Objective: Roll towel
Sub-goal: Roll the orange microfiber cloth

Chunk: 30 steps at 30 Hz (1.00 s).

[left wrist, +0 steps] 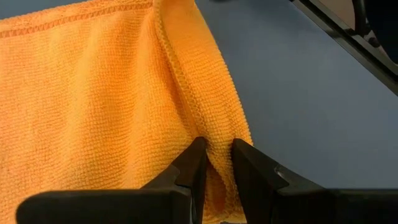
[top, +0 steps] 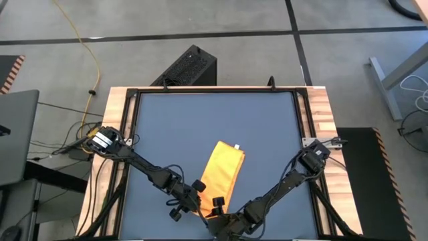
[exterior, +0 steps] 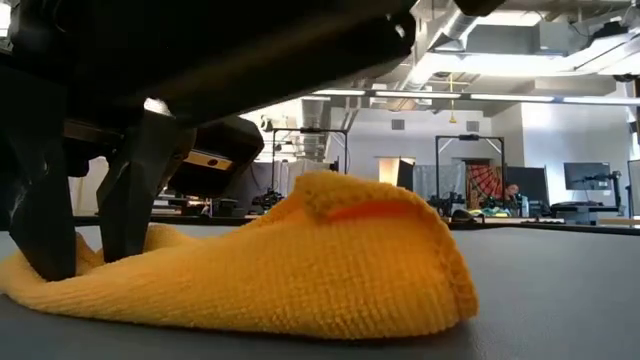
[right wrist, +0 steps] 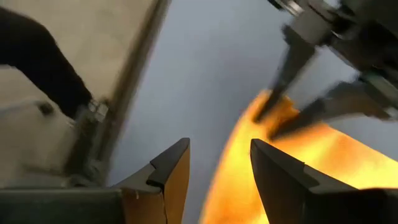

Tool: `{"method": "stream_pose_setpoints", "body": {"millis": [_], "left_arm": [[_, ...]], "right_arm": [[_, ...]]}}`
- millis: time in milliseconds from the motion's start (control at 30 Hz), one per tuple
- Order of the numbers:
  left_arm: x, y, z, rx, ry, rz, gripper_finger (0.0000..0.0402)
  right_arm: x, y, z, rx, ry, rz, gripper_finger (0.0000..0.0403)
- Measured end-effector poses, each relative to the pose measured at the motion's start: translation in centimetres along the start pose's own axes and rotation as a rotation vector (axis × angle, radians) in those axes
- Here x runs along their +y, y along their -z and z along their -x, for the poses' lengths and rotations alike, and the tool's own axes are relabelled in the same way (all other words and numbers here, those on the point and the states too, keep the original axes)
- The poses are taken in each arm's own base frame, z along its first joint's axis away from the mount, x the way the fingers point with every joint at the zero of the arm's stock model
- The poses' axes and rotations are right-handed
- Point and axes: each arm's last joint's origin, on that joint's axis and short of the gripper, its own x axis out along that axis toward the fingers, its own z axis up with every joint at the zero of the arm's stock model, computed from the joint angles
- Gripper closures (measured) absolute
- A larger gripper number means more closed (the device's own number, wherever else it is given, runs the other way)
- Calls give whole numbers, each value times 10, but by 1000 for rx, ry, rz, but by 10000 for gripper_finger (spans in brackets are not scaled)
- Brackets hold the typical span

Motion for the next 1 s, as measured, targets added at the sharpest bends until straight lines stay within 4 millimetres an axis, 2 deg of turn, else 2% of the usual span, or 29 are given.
{"method": "stream_pose_setpoints", "body": {"millis": [167,667,1000], "left_arm": [[0,1,0,6,4,3,336],[-1,1,0,6,20,10,336],[0,0,0,2,20,8,336]], "right_arm": [[1,9,-7,42,3,-20,209],[-2,22,-3,158,54,-63,209],[11,27,4,174,24,-104,209]]}}
